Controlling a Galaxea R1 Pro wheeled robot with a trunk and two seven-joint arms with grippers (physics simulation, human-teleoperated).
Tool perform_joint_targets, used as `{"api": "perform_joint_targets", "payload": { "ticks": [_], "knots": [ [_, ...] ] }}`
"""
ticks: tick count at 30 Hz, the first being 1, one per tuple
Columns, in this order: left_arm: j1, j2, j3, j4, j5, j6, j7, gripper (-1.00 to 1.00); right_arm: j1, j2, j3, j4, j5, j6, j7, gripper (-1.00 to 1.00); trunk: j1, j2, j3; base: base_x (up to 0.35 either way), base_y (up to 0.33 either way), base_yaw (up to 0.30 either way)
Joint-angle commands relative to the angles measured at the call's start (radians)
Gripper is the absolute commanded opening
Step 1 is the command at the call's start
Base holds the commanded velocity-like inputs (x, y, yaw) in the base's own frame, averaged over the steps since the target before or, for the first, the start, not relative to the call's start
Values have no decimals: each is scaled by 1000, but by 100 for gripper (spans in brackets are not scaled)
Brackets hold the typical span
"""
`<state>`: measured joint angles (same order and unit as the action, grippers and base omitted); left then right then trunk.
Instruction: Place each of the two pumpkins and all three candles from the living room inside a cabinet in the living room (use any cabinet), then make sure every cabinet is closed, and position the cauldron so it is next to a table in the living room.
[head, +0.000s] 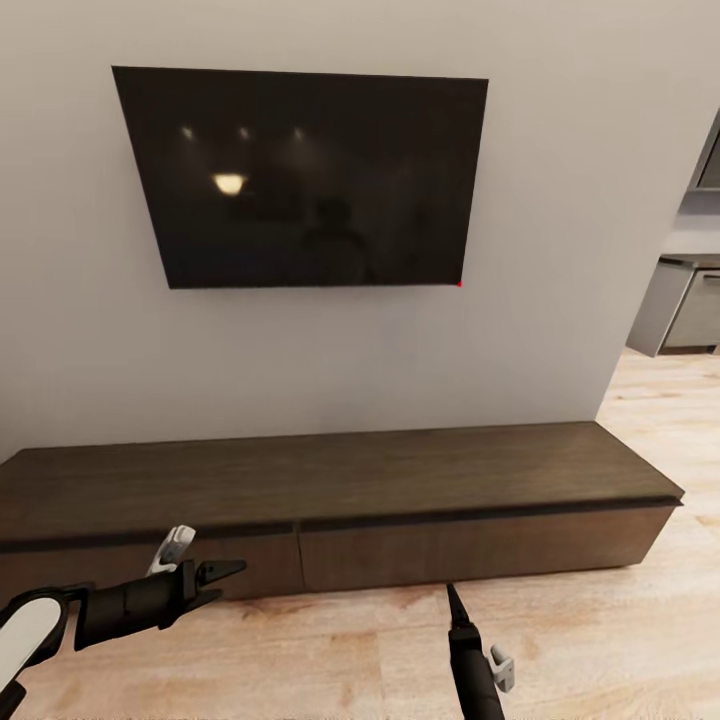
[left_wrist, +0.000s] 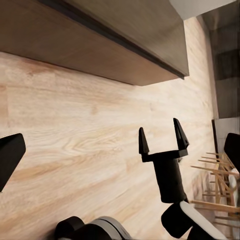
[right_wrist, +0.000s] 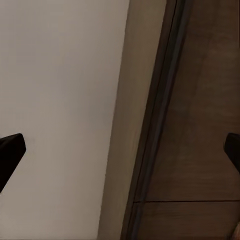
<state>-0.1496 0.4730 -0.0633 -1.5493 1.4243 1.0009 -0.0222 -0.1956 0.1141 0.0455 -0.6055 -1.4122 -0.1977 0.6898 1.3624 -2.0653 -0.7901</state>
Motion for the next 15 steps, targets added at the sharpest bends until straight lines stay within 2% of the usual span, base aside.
{"api": "perform_joint_targets", "payload": {
  "ticks": [1,12,15],
  "knots": [
    [-1,1,-1,-1,7,2,-2,100,-1,-1,4,1,-10,0,4,100,4,-8,-4,0,0,0],
    [-1,11,-4,0,24,2,-2,100,-1,-1,4,1,-13,10,7,100,46,-85,-39,0,0,0],
    [-1,12,-5,0,25,1,-2,100,-1,-1,5,1,-13,13,29,100,57,-106,-48,0,0,0]
  ]
}}
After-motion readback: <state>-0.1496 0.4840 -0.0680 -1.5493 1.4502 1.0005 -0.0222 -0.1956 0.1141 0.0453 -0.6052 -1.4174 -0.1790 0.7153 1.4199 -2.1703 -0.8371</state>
